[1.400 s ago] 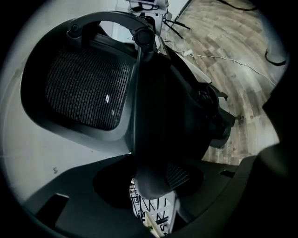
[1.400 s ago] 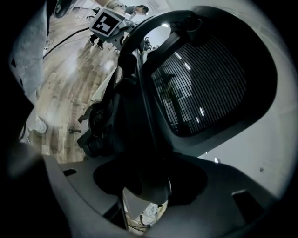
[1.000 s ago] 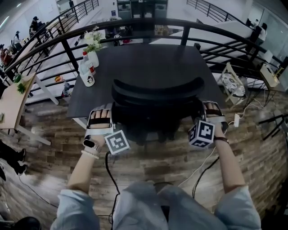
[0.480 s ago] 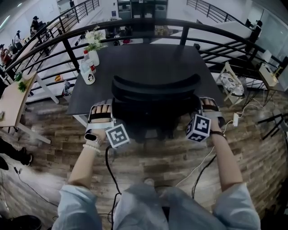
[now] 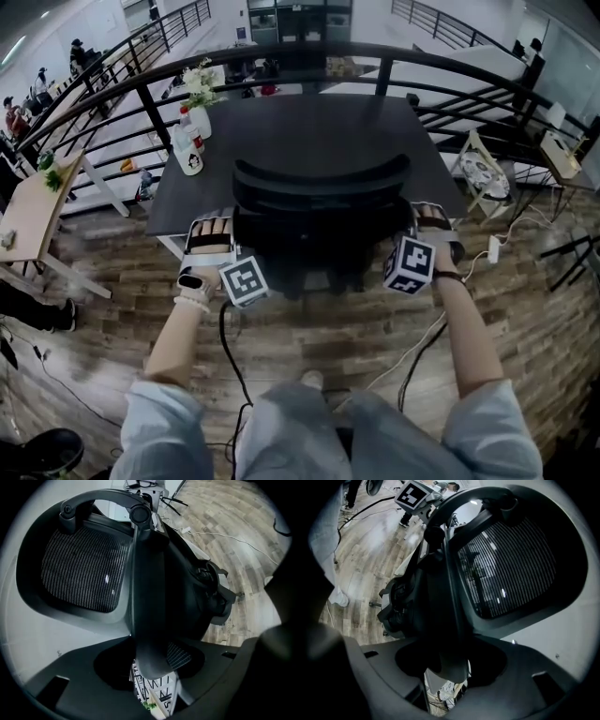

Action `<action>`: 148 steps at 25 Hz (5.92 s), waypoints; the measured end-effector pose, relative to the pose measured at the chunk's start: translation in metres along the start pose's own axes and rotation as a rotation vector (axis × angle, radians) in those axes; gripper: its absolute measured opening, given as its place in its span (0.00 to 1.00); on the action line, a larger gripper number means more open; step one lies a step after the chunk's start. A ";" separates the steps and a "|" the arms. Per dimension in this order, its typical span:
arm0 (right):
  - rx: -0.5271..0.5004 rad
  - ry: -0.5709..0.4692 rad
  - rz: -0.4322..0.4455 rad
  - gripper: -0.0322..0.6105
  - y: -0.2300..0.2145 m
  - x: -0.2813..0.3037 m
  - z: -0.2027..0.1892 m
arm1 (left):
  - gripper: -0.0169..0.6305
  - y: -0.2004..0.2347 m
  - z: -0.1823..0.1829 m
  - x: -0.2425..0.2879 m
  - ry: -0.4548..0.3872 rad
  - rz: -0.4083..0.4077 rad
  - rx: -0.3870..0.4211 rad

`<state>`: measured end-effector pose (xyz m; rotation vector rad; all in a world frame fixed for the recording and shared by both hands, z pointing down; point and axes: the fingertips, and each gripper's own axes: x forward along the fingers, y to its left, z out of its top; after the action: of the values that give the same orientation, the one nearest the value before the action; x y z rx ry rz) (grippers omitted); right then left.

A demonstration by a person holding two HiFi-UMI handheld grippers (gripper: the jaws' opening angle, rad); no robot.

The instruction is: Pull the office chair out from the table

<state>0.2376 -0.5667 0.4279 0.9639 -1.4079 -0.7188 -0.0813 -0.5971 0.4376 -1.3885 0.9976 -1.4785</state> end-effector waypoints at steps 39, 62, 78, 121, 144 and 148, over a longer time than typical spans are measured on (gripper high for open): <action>-0.042 -0.186 -0.004 0.37 0.128 -0.251 -0.022 | 0.34 -0.104 -0.013 -0.329 0.165 -0.033 -0.030; -0.020 -0.109 -0.041 0.37 0.203 -0.382 -0.004 | 0.33 -0.141 -0.051 -0.421 0.081 0.006 -0.086; -0.042 -0.111 -0.054 0.37 0.206 -0.382 -0.004 | 0.34 -0.139 -0.049 -0.416 0.058 0.034 -0.162; 1.176 -0.588 0.243 0.06 0.193 -0.490 0.069 | 0.04 -0.089 0.020 -0.540 -0.207 -0.182 -1.400; 1.168 -0.573 0.266 0.06 0.202 -0.495 0.067 | 0.04 -0.091 0.060 -0.549 -0.285 -0.232 -1.355; 1.154 -0.586 0.257 0.06 0.200 -0.495 0.068 | 0.04 -0.092 0.059 -0.547 -0.280 -0.240 -1.367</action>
<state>0.1099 -0.0478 0.3636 1.4408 -2.5065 0.1140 -0.0179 -0.0495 0.3554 -2.6090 1.8000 -0.5623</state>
